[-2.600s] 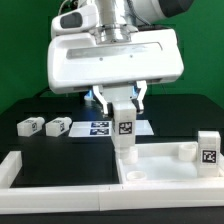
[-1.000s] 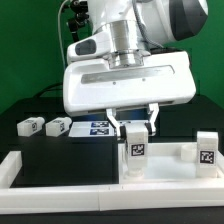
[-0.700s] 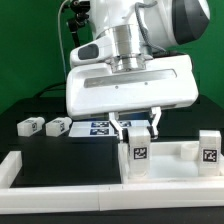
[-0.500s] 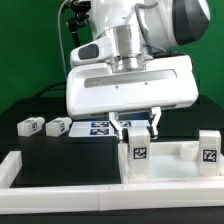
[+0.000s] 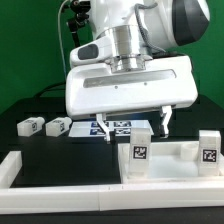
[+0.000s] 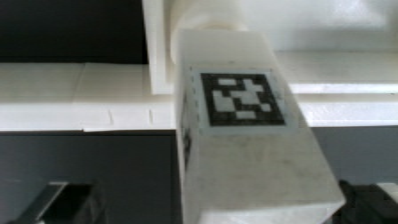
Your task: Assemble square table
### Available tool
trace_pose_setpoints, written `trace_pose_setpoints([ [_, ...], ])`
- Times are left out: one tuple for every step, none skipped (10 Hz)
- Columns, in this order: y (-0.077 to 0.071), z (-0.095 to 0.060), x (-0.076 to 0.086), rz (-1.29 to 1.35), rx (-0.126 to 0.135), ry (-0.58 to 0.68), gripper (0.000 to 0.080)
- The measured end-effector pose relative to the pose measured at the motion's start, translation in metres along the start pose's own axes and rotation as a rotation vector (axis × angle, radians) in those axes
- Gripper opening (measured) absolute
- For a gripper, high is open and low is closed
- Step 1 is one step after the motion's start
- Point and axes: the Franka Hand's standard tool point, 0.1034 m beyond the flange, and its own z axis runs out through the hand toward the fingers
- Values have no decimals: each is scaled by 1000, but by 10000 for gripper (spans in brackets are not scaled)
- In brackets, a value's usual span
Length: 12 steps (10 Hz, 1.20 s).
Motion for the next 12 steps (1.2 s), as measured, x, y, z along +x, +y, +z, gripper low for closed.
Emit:
trace_pose_setpoints([
  [0, 0, 0, 0, 0, 0, 647],
  [0, 0, 0, 0, 0, 0, 647],
  [0, 0, 0, 0, 0, 0, 649],
  [0, 0, 0, 0, 0, 0, 649],
  [0, 0, 0, 0, -1, 0, 649],
  [0, 0, 0, 0, -1, 0, 649],
  [1, 0, 0, 0, -1, 0, 649],
  [1, 0, 0, 0, -1, 0, 649],
  [1, 0, 0, 1, -1, 0, 649],
  [1, 0, 0, 1, -1, 0, 649],
  [1, 0, 0, 1, -1, 0, 649],
  [-6, 2, -4, 54, 23, -34, 649],
])
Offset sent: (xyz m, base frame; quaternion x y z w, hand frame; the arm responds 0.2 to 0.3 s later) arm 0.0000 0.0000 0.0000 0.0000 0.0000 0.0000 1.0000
